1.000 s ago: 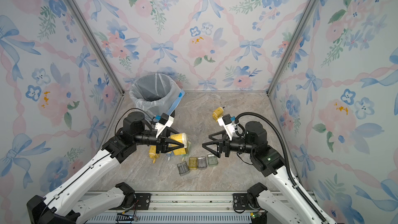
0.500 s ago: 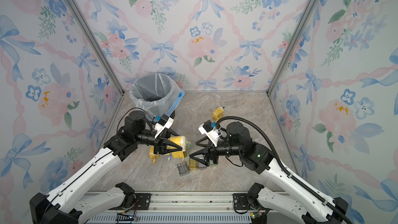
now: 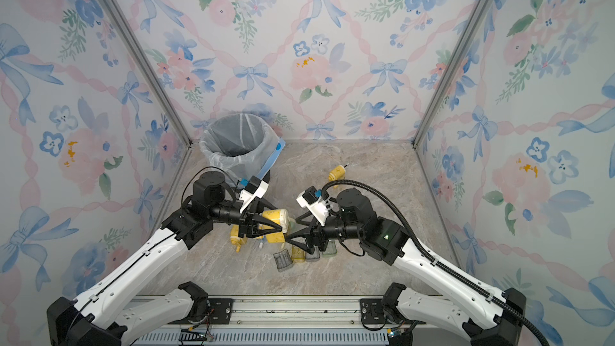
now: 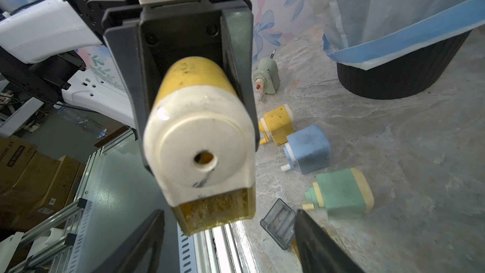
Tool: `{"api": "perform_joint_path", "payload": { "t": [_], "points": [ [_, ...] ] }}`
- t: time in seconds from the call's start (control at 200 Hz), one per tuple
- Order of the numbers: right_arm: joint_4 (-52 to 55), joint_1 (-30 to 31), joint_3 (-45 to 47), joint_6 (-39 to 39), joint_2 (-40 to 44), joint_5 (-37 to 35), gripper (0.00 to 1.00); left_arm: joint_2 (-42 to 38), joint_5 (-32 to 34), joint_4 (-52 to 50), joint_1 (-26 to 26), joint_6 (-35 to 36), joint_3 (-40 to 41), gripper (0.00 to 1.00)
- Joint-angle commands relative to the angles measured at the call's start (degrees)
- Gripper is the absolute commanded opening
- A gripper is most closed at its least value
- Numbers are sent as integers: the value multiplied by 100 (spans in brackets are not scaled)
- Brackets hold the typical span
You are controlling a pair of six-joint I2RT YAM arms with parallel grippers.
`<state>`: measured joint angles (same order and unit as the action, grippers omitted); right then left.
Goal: Take out the pencil sharpener tray and clean the shavings
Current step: Open the container of the pencil sharpener.
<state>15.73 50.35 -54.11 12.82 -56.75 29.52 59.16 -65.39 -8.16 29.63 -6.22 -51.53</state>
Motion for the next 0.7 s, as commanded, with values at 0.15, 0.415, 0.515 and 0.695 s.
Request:
{"api": "perform_joint_path", "payload": {
  "t": [0.15, 0.415, 0.515, 0.695],
  "points": [
    [-318, 76, -92, -3, -168, 69, 71, -22, 52, 315, -40, -166, 56, 0],
    [-421, 80, -91, 57, -174, 175, 55, -133, 180, 412, -67, -248, 123, 0],
    [-439, 81, -74, 76, -160, 209, 52, -159, 186, 448, -84, -283, 133, 0],
    [-551, 83, -53, 142, -262, 375, 54, -228, 187, 504, -97, -318, 153, 0]
  ]
}}
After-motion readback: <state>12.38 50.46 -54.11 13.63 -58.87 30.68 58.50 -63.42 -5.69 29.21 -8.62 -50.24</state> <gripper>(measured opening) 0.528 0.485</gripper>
